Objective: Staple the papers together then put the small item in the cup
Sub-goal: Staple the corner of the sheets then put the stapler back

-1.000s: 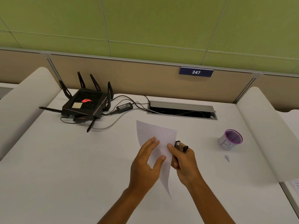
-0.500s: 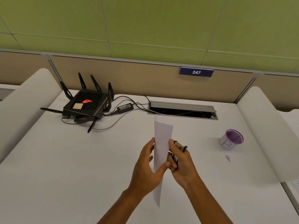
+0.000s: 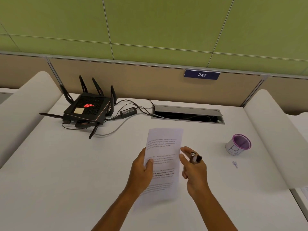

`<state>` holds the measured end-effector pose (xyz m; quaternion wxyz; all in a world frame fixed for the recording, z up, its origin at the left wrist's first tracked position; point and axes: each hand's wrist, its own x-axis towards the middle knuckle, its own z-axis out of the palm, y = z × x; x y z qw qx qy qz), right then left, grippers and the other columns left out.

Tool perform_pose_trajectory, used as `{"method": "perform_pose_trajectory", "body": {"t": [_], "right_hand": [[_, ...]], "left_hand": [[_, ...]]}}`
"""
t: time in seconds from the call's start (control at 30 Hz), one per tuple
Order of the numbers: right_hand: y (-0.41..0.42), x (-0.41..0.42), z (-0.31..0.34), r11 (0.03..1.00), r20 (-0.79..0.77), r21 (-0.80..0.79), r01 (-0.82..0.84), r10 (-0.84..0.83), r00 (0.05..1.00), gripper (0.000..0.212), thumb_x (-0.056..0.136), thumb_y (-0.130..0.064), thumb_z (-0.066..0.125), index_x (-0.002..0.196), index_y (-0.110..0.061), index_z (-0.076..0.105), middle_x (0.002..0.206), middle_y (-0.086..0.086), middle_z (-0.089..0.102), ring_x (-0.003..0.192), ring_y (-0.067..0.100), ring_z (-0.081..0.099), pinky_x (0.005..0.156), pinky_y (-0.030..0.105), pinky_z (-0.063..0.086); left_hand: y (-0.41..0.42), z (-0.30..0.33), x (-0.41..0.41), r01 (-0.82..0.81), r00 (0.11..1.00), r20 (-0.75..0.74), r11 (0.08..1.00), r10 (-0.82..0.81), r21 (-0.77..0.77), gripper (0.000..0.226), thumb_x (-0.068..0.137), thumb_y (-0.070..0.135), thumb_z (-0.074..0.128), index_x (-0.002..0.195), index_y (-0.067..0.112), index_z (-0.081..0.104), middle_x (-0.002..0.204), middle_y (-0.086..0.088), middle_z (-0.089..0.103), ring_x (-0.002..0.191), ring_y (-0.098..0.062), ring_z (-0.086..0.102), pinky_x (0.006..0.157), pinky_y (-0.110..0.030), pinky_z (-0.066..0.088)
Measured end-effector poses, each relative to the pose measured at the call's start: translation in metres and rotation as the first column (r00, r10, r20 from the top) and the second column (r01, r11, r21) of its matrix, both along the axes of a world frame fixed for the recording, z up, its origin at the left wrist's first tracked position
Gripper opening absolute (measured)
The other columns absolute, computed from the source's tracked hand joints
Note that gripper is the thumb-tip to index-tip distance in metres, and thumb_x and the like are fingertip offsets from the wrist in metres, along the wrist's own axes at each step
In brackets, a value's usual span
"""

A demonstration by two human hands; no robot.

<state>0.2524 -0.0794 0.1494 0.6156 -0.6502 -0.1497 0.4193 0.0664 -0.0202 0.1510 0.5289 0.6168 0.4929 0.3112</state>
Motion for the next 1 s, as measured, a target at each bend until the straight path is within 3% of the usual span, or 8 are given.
{"method": "perform_pose_trajectory", "body": {"t": [0.1,0.2,0.3,0.4,0.63,0.73,0.9,1.0], "right_hand": [[-0.003,0.013,-0.011,0.994,-0.018,-0.112,0.0,-0.002,1.0,0.026,0.089,-0.019,0.081,0.114,-0.025,0.075,0.092,-0.007,0.078,0.056,0.015,0.045,0.046,0.029,0.035],[-0.004,0.017,-0.02,0.979,-0.042,-0.178,-0.1,0.094,0.995,0.018,0.089,-0.017,0.081,0.107,-0.016,0.079,0.061,-0.002,0.059,0.049,0.013,0.034,0.046,0.029,0.029],[0.0,0.016,-0.026,0.973,-0.022,-0.205,-0.108,0.105,0.994,0.012,0.088,-0.013,0.081,0.099,-0.012,0.08,0.063,-0.001,0.065,0.049,0.014,0.034,0.046,0.028,0.028],[0.009,0.014,-0.032,0.975,-0.016,-0.205,-0.081,0.08,0.997,0.009,0.089,-0.009,0.079,0.097,-0.012,0.08,0.077,0.005,0.073,0.049,0.015,0.037,0.046,0.029,0.029],[0.044,0.005,-0.047,0.974,-0.101,-0.206,-0.095,0.075,0.992,0.012,0.091,-0.008,0.077,0.102,-0.012,0.079,0.079,0.009,0.071,0.047,0.014,0.038,0.047,0.028,0.03],[0.063,0.001,-0.057,0.975,-0.115,-0.216,-0.052,0.027,0.993,0.01,0.092,-0.007,0.075,0.1,-0.011,0.078,0.08,0.007,0.072,0.05,0.014,0.041,0.046,0.027,0.031],[0.1,0.004,-0.078,0.966,-0.136,-0.258,0.018,-0.055,0.989,0.009,0.093,-0.006,0.074,0.099,-0.011,0.078,0.076,0.005,0.068,0.049,0.013,0.042,0.045,0.027,0.034],[0.122,0.006,-0.091,0.959,-0.149,-0.28,0.043,-0.087,0.985,0.01,0.092,-0.005,0.074,0.1,-0.01,0.078,0.075,0.006,0.066,0.048,0.013,0.042,0.044,0.027,0.034]], "left_hand": [[0.011,-0.002,-0.008,-0.067,0.996,0.053,0.994,0.071,-0.085,0.033,0.109,0.015,0.055,0.13,0.04,0.055,0.116,0.011,0.07,0.098,-0.013,0.075,0.063,-0.018,0.062],[0.026,-0.005,-0.015,-0.128,0.984,0.1,0.979,0.145,-0.158,0.033,0.107,0.012,0.058,0.128,0.037,0.06,0.119,0.008,0.074,0.105,-0.015,0.075,0.073,-0.025,0.066],[0.044,-0.007,-0.019,-0.171,0.966,0.151,0.954,0.212,-0.247,0.036,0.104,0.008,0.062,0.122,0.039,0.063,0.12,0.006,0.076,0.108,-0.018,0.075,0.085,-0.037,0.066],[0.066,-0.009,-0.022,-0.181,0.952,0.182,0.932,0.246,-0.314,0.035,0.104,0.006,0.062,0.122,0.036,0.064,0.117,0.007,0.076,0.105,-0.017,0.075,0.076,-0.032,0.065],[0.119,-0.032,-0.03,-0.174,0.952,0.165,0.899,0.258,-0.402,0.035,0.102,0.006,0.066,0.13,0.027,0.066,0.121,0.001,0.077,0.107,-0.024,0.076,0.075,-0.038,0.066],[0.14,-0.05,-0.034,-0.162,0.966,0.122,0.898,0.229,-0.41,0.036,0.102,0.008,0.068,0.133,0.025,0.064,0.127,-0.003,0.077,0.108,-0.024,0.076,0.082,-0.042,0.065],[0.17,-0.077,-0.037,-0.118,0.993,-0.028,0.928,0.116,-0.354,0.06,0.098,0.008,0.072,0.151,0.028,0.05,0.133,-0.003,0.07,0.114,-0.024,0.071,0.094,-0.048,0.063],[0.187,-0.089,-0.033,-0.088,0.994,-0.088,0.947,0.063,-0.308,0.069,0.095,0.007,0.076,0.154,0.026,0.046,0.133,-0.002,0.068,0.113,-0.026,0.07,0.082,-0.037,0.062]]}}
